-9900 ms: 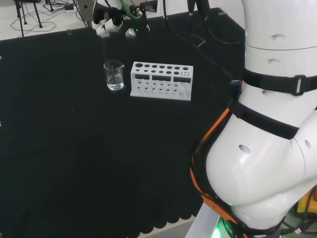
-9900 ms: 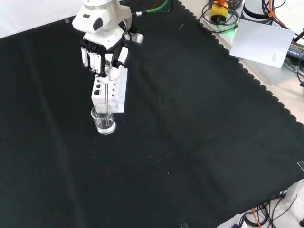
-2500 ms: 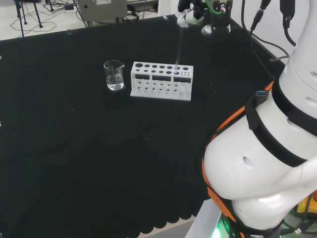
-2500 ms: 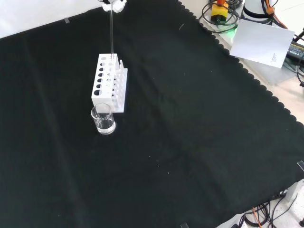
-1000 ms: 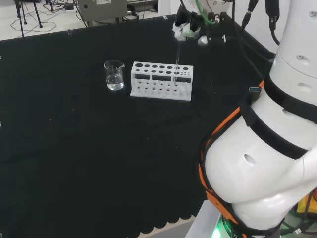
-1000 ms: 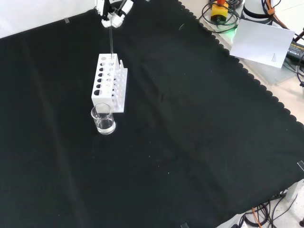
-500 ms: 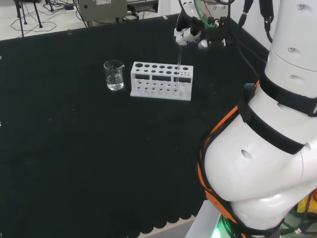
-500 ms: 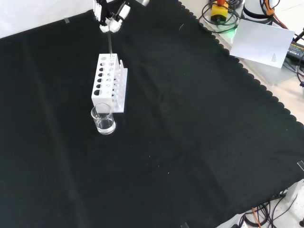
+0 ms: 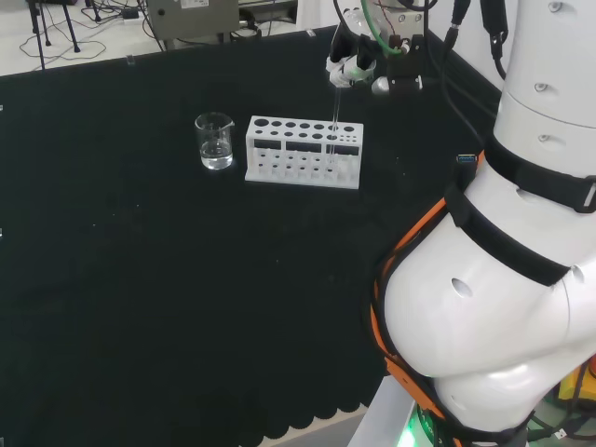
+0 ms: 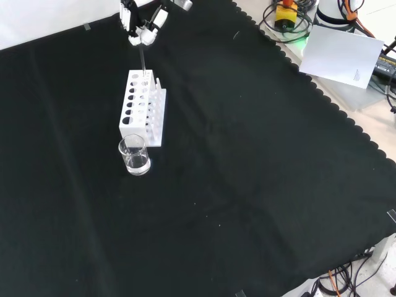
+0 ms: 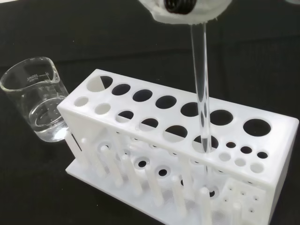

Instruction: Put the glass rod back on the white test tube rack.

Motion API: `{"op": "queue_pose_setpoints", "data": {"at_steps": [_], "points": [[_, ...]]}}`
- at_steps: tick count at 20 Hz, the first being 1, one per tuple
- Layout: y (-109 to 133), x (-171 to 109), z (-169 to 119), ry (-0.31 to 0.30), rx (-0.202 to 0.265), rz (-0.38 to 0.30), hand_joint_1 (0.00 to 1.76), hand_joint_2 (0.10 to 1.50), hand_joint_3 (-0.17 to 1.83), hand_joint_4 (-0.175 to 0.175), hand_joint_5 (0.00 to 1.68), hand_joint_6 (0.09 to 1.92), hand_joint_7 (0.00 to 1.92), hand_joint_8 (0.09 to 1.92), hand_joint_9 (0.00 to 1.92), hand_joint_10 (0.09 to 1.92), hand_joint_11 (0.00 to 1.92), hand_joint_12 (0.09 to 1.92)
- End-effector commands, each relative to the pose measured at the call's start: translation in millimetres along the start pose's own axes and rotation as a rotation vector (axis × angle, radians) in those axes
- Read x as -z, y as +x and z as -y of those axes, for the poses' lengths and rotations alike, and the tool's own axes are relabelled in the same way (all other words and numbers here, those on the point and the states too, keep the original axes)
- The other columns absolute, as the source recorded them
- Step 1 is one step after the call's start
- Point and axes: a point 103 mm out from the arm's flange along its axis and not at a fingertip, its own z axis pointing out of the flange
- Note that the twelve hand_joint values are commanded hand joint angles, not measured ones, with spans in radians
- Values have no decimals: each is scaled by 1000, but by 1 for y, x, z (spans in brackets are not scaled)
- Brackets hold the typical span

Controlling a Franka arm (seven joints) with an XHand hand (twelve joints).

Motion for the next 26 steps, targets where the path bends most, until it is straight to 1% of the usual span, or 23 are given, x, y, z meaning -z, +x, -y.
{"op": "queue_pose_setpoints", "data": {"at_steps": [1,5,7,8,9,10,11,12,14,16,18,20,24,26], "points": [[-1,-6,-4,17,-1,-9,1293,1060,0,-175,1164,376,1119,1099,1709,628,1196,853],[-3,-9,-6,35,-1,-28,1293,1057,-1,-175,1158,392,1134,1074,1718,631,1203,855],[-4,-11,-7,66,3,-42,1297,1046,-9,-175,1151,435,1191,966,1735,627,1230,851],[-4,-11,-7,81,5,-51,1299,1040,-16,-175,1125,512,1240,855,1748,617,1255,844],[-4,-12,-7,95,8,-55,1298,1041,-18,-175,1076,628,1268,771,1760,608,1281,839],[-3,-12,-8,101,11,-53,1335,1028,-43,-175,1005,723,1286,664,1767,602,1301,837],[-3,-12,-8,102,13,-55,1364,1031,-83,-175,918,805,1287,607,1772,599,1318,834],[-2,-11,-8,103,15,-53,1356,1013,-123,-175,821,864,1218,619,1775,598,1333,828],[-2,-9,-8,99,17,-55,1347,977,-163,-175,651,914,1058,720,1773,609,1352,825],[-1,-6,-7,97,20,-54,1358,944,-173,-175,513,894,943,759,1771,619,1365,828],[0,-4,-5,95,20,-53,1368,920,-175,-175,433,849,876,777,1767,631,1375,832],[-1,-1,-3,88,16,-53,1375,904,-175,-175,399,799,841,779,1764,642,1379,838],[-4,7,2,74,5,-53,1385,891,-175,-175,381,766,821,774,1761,648,1380,842],[-11,14,13,70,-1,-55,1387,888,-175,-175,391,744,823,768,1758,656,1377,849]]}}
